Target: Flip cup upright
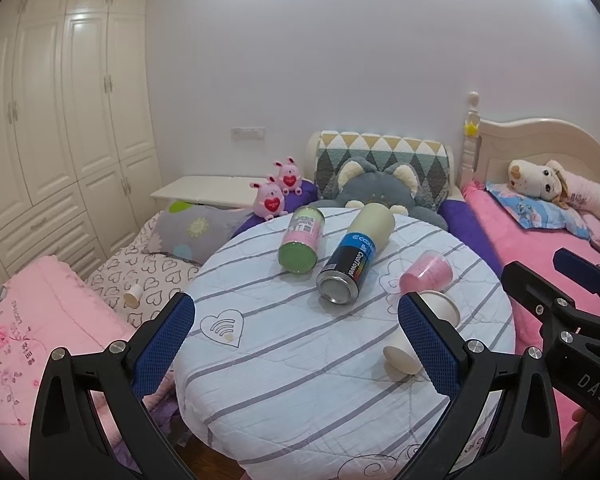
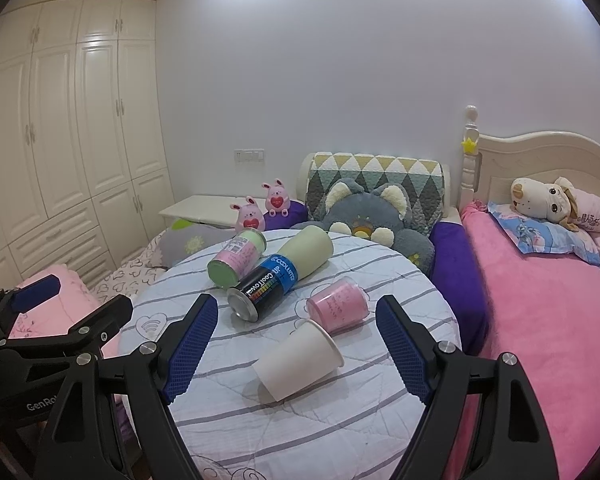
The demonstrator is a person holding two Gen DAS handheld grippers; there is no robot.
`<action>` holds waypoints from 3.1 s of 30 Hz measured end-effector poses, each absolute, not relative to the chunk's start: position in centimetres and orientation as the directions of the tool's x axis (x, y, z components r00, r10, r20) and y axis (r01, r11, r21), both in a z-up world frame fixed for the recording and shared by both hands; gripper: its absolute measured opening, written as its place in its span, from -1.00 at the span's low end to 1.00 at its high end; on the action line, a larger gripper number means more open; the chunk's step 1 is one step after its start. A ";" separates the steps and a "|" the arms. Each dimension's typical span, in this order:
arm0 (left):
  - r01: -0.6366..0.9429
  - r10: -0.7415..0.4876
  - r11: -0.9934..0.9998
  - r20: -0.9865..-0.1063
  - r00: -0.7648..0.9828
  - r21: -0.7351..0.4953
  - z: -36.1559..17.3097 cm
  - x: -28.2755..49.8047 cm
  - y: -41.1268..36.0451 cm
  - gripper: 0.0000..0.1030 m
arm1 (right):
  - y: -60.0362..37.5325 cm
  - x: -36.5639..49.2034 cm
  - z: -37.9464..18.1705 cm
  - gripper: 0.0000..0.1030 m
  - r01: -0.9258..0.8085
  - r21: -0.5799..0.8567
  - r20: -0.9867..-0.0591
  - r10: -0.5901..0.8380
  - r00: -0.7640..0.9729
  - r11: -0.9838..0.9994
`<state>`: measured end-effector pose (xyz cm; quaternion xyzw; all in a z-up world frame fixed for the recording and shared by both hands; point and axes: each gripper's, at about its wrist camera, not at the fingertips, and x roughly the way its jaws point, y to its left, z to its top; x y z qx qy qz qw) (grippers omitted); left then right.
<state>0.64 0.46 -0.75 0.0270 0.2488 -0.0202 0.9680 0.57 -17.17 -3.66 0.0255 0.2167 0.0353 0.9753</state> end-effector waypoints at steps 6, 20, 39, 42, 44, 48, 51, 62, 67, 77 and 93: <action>0.052 -0.021 0.998 -0.495 0.869 0.048 -0.9 1.0 0.5 0.99 | -17.1 0.8 -3.7 0.61 -0.055 0.065 -0.425 0.077 0.902 0.996; 0.065 -0.013 0.995 -0.528 0.849 0.080 -1.8 2.4 -0.3 0.99 | -17.7 1.7 -4.3 0.61 -0.057 0.072 -0.444 0.083 0.892 0.996; 0.053 0.001 0.995 -0.521 0.854 0.088 -2.5 3.3 -1.2 0.99 | -18.8 2.7 -5.1 0.61 -0.055 0.095 -0.457 0.092 0.885 0.994; 0.058 0.003 0.993 -0.526 0.851 0.101 -2.6 3.5 -1.9 0.99 | -19.3 3.0 -5.2 0.61 -0.052 0.104 -0.460 0.095 0.883 0.993; 0.062 0.004 0.992 -0.529 0.848 0.108 -2.7 3.7 -2.3 0.99 | -19.7 3.1 -5.4 0.61 -0.049 0.109 -0.463 0.094 0.881 0.993; 0.070 0.007 0.990 -0.535 0.845 0.124 -2.9 3.9 -3.2 0.99 | -20.5 3.4 -5.6 0.61 -0.044 0.120 -0.470 0.096 0.877 0.992; 0.075 0.009 0.988 -0.542 0.841 0.132 -3.2 4.2 -3.9 0.99 | -21.2 3.6 -5.9 0.61 -0.040 0.130 -0.475 0.098 0.875 0.991; 0.285 -0.085 0.941 -0.687 0.721 0.182 -6.9 6.8 -9.0 0.99 | -23.9 4.8 -7.1 0.61 -0.001 0.166 -0.493 0.084 0.866 0.986; 0.373 -0.103 0.908 -0.760 0.641 0.192 -9.8 8.2 -11.8 0.99 | -25.1 5.9 -8.2 0.61 0.014 0.183 -0.516 0.084 0.852 0.983; 0.430 -0.122 0.889 -0.827 0.548 0.154 -13.2 11.2 -13.5 0.80 | -26.5 8.1 -10.8 0.61 0.042 0.198 -0.579 0.082 0.811 0.979; 0.313 -0.151 0.950 -0.836 0.528 0.026 -13.5 11.3 -8.1 0.21 | -23.4 9.5 -11.4 0.61 -0.006 0.187 -0.607 0.121 0.785 0.982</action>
